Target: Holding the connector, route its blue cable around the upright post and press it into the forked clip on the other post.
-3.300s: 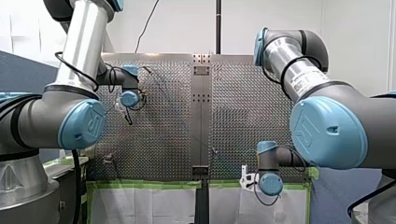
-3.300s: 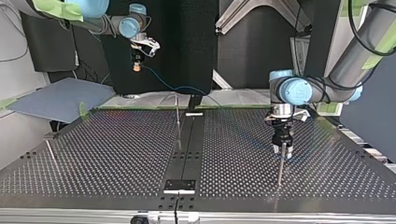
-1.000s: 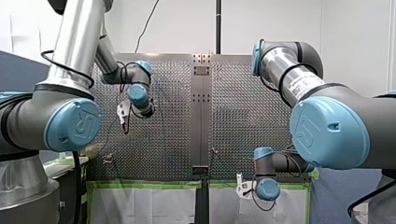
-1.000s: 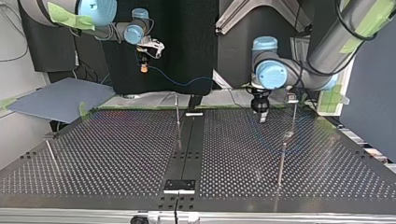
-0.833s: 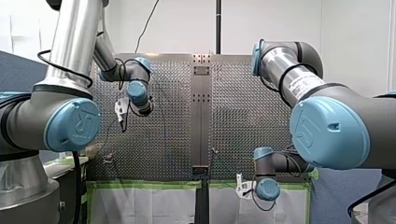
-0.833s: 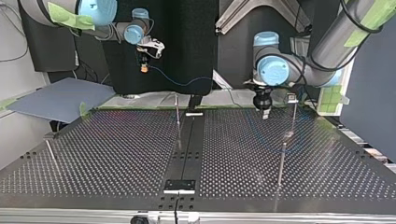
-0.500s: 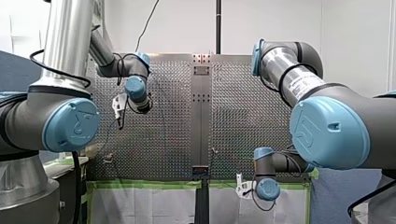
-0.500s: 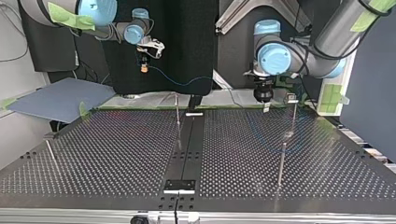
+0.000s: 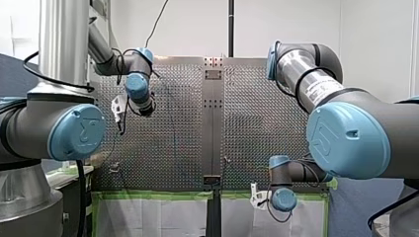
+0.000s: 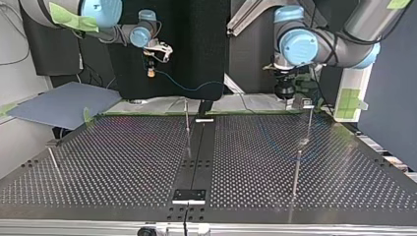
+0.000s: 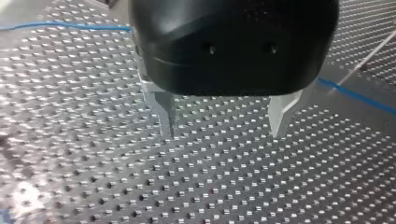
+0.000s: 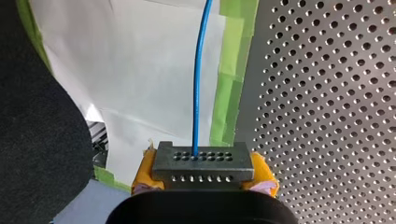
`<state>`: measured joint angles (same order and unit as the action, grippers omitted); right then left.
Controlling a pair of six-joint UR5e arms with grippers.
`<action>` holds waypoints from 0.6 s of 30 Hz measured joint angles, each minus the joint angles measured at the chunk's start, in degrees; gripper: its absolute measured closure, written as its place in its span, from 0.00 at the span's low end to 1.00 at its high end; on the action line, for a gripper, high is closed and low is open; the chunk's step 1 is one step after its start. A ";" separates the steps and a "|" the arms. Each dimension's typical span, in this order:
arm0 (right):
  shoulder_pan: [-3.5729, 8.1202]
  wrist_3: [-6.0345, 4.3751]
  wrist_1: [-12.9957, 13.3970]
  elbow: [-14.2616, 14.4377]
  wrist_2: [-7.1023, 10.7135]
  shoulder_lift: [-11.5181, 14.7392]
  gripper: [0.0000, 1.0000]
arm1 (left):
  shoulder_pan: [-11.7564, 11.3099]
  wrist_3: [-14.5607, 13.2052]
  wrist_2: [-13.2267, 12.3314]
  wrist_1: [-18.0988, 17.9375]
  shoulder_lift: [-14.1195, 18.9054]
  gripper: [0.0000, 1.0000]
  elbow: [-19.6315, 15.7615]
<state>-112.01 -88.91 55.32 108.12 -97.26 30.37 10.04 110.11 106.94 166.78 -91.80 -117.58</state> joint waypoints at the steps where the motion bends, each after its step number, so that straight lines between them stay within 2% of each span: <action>1: 0.01 0.01 0.03 -0.09 0.15 0.11 1.00 | -0.21 0.23 0.04 0.33 0.60 0.00 0.16; 6: -0.06 0.03 0.24 -0.28 1.34 1.22 1.00 | -1.21 0.52 0.64 2.01 3.08 0.00 1.49; 12: -0.18 0.03 -0.37 -0.30 2.36 4.12 1.00 | -2.55 0.68 1.02 3.03 6.01 0.00 3.69; 18: 0.07 -0.17 -0.74 -0.31 3.95 6.75 1.00 | -5.00 0.97 -0.42 3.86 8.81 0.00 4.35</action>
<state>-111.93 -89.08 54.57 107.81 -93.31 37.12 5.03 111.07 106.52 170.64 -82.99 -113.23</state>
